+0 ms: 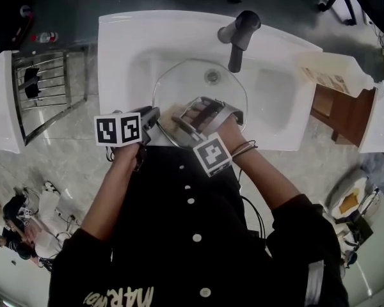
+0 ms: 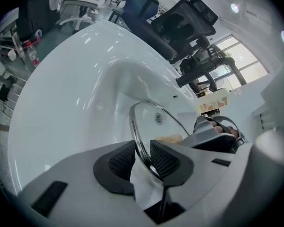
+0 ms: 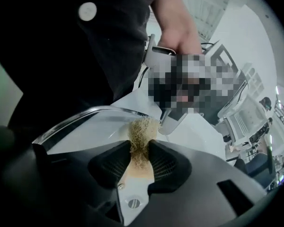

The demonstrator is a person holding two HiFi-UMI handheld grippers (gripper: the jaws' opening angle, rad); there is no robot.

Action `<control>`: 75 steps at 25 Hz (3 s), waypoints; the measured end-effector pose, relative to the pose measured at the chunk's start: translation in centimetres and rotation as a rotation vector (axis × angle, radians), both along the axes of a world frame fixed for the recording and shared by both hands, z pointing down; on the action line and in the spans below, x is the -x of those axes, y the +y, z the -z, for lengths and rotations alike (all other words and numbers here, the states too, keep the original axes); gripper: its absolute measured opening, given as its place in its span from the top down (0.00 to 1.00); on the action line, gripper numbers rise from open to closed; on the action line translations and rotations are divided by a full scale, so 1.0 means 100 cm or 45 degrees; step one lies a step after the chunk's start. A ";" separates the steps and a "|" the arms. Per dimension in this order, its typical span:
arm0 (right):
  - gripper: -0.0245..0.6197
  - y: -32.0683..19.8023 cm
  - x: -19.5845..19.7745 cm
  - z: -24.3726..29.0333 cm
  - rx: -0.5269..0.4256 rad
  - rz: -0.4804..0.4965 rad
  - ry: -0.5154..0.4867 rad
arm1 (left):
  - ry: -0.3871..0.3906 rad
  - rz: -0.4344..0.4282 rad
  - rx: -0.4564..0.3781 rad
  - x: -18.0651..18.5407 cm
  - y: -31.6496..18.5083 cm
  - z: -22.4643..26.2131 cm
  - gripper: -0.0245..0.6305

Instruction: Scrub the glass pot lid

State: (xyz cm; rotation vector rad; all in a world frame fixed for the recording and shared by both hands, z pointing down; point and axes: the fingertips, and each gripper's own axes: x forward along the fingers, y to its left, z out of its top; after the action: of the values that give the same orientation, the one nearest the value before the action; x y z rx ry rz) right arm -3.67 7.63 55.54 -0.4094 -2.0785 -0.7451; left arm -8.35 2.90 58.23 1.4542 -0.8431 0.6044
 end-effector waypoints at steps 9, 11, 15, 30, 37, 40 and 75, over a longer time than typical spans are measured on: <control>0.76 0.011 -0.013 0.005 0.009 0.164 0.069 | -0.017 -0.021 -0.008 0.002 -0.002 0.000 0.81; 0.76 0.017 -0.020 0.006 0.020 0.207 0.082 | -0.021 -0.013 -0.041 0.004 -0.007 0.003 0.84; 0.76 0.024 -0.034 0.005 0.023 0.253 0.099 | -0.050 -0.023 -0.089 0.010 -0.018 0.010 0.93; 0.76 0.029 -0.057 0.011 -0.011 0.300 0.159 | -0.054 -0.153 0.066 0.008 0.008 -0.008 0.80; 0.76 0.031 -0.060 0.009 -0.034 0.312 0.169 | -0.005 -0.194 0.165 0.006 0.007 -0.010 0.77; 0.76 0.031 -0.061 0.009 -0.044 0.313 0.166 | 0.025 -0.182 0.193 0.006 0.007 -0.009 0.77; 0.76 0.035 -0.129 0.019 0.051 0.481 0.323 | 0.008 -0.243 0.224 -0.011 0.007 -0.017 0.78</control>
State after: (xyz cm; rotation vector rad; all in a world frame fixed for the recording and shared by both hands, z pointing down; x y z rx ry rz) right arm 9.26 11.16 53.67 -0.8892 -1.7992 -0.8223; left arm -7.20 3.60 59.96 1.3832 -0.6339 0.7970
